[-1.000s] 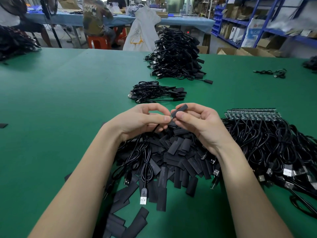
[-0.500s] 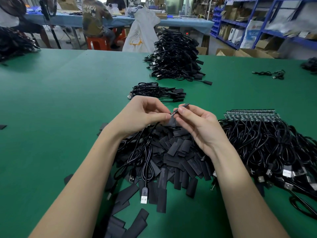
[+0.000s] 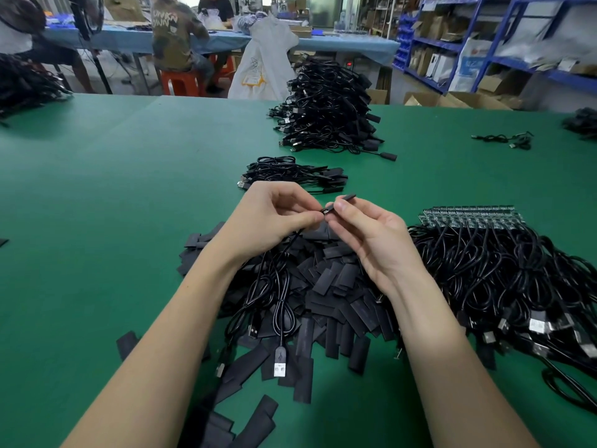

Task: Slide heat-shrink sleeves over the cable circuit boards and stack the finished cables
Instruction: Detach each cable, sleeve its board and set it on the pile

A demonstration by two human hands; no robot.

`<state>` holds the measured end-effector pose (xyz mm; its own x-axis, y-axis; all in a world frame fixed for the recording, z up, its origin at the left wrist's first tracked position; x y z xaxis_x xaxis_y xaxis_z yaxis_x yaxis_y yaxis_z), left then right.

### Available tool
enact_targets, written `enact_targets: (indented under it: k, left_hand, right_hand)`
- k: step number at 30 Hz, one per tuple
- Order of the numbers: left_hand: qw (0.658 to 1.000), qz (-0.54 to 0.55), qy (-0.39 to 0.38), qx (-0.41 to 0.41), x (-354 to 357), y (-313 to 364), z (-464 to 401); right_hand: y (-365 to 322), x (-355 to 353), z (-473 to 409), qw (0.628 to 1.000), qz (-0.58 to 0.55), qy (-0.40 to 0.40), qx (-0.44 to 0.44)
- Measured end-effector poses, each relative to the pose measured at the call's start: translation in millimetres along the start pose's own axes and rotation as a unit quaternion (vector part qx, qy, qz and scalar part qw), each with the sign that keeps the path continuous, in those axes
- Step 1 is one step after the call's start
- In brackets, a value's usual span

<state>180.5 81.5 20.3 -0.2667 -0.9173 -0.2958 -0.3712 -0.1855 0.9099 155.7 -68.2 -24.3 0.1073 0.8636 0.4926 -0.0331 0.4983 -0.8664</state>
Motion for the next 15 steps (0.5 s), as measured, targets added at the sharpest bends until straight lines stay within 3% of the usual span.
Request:
enact_targets:
  k: [15]
  left_hand:
    - [1.0,-0.015,0.005,0.006,-1.6,5.3,0.3]
  right_hand:
    - [-1.1,3.6,0.4,1.0,-0.002,-0.025,-0.011]
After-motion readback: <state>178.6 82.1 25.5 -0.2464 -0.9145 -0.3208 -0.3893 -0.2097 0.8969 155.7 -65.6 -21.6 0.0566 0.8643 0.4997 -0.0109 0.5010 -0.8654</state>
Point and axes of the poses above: each hand's wrist, its own z-axis away from the middle knuckle, its own x-axis out of the palm, y = z × x, the point moved 10 cm from there along -z, towards the middle knuckle, and after that the axes turned 1 degree about y, right-handed, at the moved point
